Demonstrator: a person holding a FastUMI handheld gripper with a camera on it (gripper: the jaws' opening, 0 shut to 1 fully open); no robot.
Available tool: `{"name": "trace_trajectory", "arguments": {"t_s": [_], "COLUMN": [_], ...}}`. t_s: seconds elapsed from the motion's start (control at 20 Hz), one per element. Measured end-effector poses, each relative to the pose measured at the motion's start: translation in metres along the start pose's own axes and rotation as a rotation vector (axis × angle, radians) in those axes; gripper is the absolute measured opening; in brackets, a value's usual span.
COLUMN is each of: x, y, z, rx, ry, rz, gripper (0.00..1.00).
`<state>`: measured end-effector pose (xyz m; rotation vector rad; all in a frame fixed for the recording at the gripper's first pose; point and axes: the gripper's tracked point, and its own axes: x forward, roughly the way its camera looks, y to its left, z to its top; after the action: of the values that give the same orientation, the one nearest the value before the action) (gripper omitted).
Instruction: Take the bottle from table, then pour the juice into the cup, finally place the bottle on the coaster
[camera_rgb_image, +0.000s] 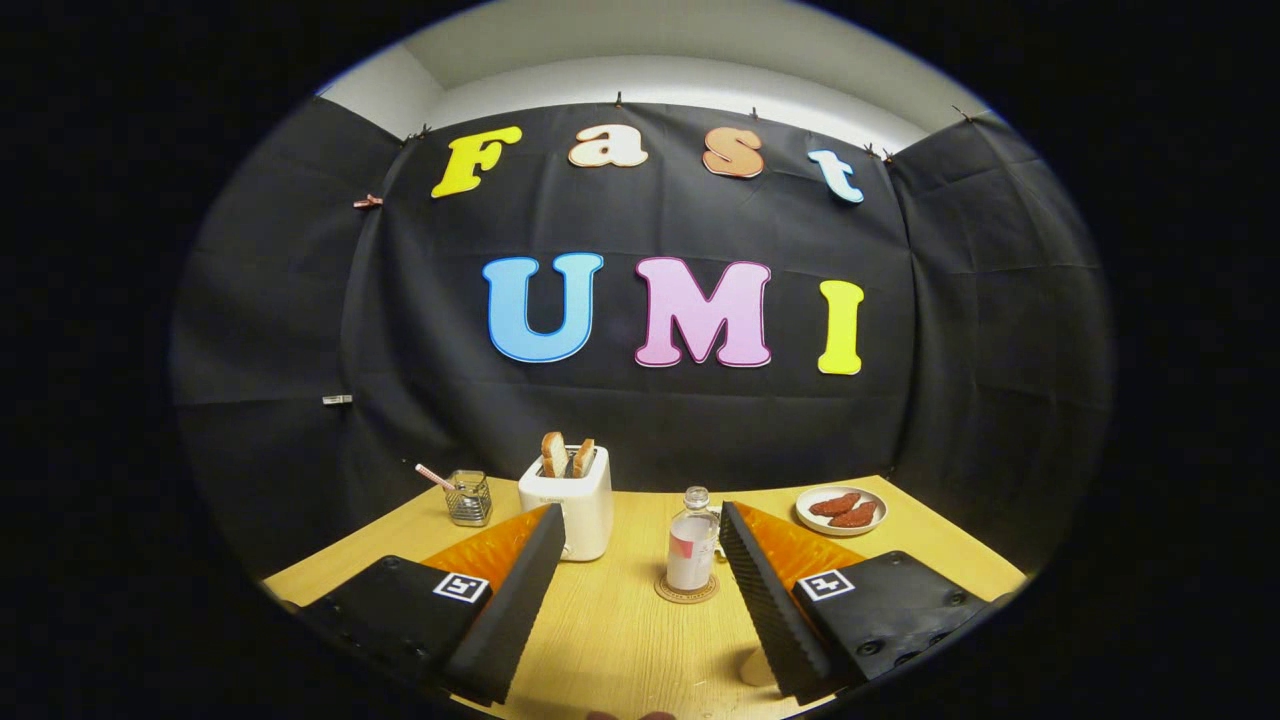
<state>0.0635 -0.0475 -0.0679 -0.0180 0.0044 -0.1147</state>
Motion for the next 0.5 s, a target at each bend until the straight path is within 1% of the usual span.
{"name": "trace_trajectory", "arguments": {"t_s": [0.15,0.5], "x": [-0.009,-0.026], "y": [-0.006,-0.012], "z": [0.012,0.036], "rx": [0.009,0.054], "ry": [-0.014,-0.034], "rz": [0.004,0.046], "gripper": [0.96,0.96]}}
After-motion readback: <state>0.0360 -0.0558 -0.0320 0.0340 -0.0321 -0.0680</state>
